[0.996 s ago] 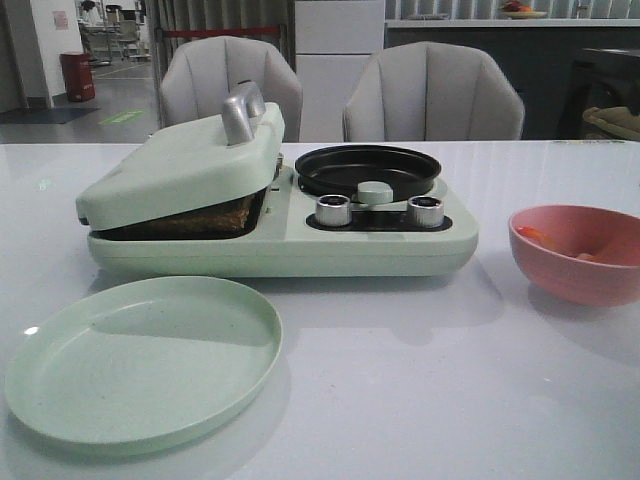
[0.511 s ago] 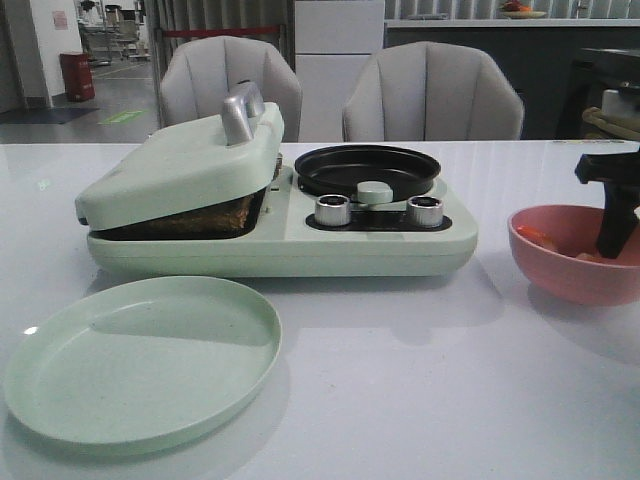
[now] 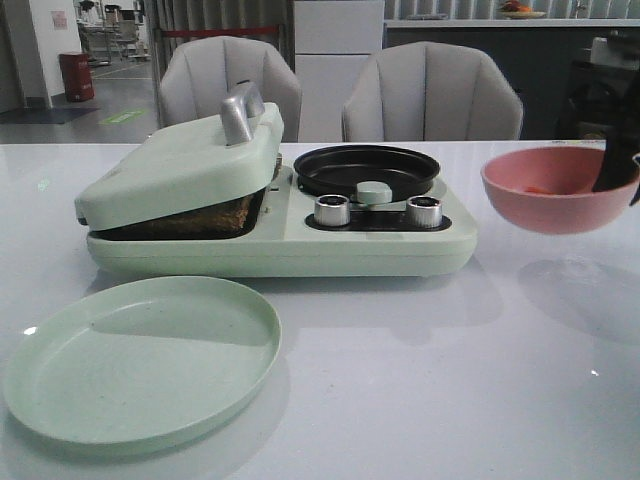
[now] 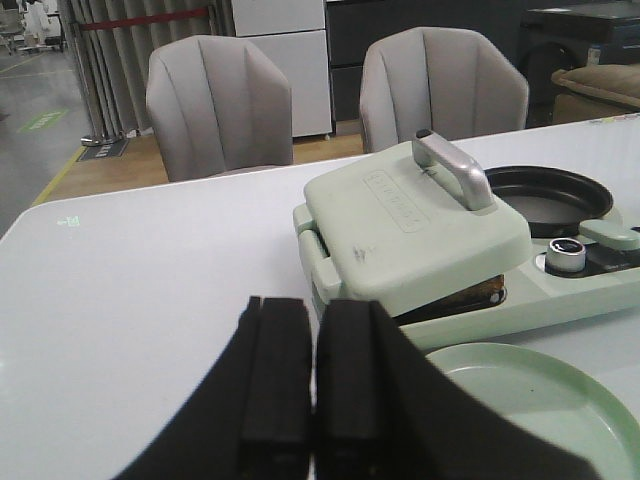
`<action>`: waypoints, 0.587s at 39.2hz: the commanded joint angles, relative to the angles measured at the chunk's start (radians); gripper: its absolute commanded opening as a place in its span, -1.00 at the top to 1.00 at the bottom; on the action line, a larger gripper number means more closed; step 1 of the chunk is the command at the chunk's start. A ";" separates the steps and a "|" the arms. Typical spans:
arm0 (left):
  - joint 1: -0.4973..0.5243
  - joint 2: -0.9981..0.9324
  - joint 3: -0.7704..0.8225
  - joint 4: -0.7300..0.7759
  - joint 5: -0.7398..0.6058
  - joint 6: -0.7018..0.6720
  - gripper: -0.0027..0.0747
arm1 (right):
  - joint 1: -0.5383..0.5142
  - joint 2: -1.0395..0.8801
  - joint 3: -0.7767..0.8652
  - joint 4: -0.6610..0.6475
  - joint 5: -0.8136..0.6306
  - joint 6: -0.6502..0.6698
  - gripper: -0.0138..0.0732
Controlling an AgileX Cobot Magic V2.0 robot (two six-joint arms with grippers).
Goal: Make breakfast with bread and shrimp
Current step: 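Grasp the rim of the pink bowl with the right gripper and lift, then tilt the pink bowl over the black pan to pour the shrimp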
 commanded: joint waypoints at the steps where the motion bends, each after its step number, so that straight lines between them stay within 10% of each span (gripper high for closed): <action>1: -0.005 0.013 -0.026 -0.007 -0.079 -0.012 0.64 | 0.007 -0.070 -0.093 0.041 -0.027 -0.013 0.37; 23: -0.005 0.013 -0.026 -0.007 -0.079 -0.012 0.64 | 0.269 -0.054 -0.259 0.131 -0.449 -0.055 0.37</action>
